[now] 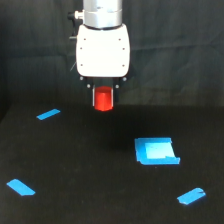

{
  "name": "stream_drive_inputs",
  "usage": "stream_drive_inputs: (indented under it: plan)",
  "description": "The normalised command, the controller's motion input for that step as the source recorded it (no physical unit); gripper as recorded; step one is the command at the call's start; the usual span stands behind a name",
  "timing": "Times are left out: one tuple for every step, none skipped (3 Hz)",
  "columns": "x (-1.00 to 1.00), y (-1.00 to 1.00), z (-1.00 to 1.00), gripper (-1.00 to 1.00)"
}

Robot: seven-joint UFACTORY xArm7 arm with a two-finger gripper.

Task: Pick up the red object from the table

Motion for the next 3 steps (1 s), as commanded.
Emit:
stream_drive_inputs:
  plan:
    - [0.06,-0.03,0.15,-0.99]
    - [0.03,-0.09,0.11,-1.0]
    - [0.03,-0.01,0.02,-0.87]
